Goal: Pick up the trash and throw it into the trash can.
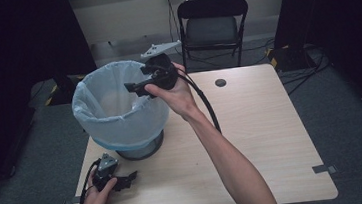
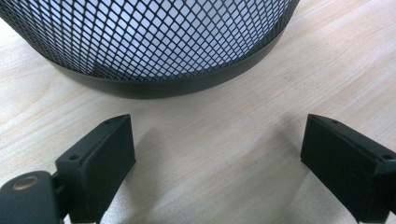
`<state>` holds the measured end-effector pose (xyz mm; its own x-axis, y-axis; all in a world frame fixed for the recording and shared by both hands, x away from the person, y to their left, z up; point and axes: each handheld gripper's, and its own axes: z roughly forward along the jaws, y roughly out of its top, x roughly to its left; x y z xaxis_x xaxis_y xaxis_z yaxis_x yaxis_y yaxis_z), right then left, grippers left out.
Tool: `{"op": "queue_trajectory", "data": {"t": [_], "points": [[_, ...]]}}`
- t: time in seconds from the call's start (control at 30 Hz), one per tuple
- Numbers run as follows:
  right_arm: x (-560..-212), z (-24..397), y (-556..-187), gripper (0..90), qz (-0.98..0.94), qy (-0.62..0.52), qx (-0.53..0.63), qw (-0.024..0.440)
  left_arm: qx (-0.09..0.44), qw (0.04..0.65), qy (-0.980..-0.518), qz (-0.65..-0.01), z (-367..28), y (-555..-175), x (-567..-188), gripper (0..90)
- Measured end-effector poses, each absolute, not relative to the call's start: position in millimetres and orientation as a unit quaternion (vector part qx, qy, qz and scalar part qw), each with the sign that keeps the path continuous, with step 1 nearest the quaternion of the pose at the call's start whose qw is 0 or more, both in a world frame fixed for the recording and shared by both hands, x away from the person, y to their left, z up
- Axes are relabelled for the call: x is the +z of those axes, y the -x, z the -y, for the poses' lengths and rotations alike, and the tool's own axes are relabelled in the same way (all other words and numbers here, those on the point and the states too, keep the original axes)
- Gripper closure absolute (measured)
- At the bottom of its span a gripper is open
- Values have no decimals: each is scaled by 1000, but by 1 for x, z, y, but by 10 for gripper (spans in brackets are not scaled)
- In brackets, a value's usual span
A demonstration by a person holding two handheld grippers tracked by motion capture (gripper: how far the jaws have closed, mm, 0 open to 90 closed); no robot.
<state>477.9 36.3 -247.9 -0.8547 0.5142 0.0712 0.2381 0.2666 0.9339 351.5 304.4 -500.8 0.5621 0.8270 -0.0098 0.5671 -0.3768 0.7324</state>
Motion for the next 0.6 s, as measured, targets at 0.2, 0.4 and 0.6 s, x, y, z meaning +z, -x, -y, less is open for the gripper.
{"op": "queue_trajectory", "data": {"t": [0.2, 0.4, 0.6], "points": [[-247, -15, -471, 173, -780, -257, 551, 148, 184, 350, -814, -426, -305, -352, -500, 93], [-252, 0, -467, 168, -779, -266, 545, 158, 184, 350, -814, -426, -305, -352, -500, 93], [-257, 12, -458, 162, -781, -277, 534, 168, 184, 350, -813, -426, -305, -352, -500, 93]]}}
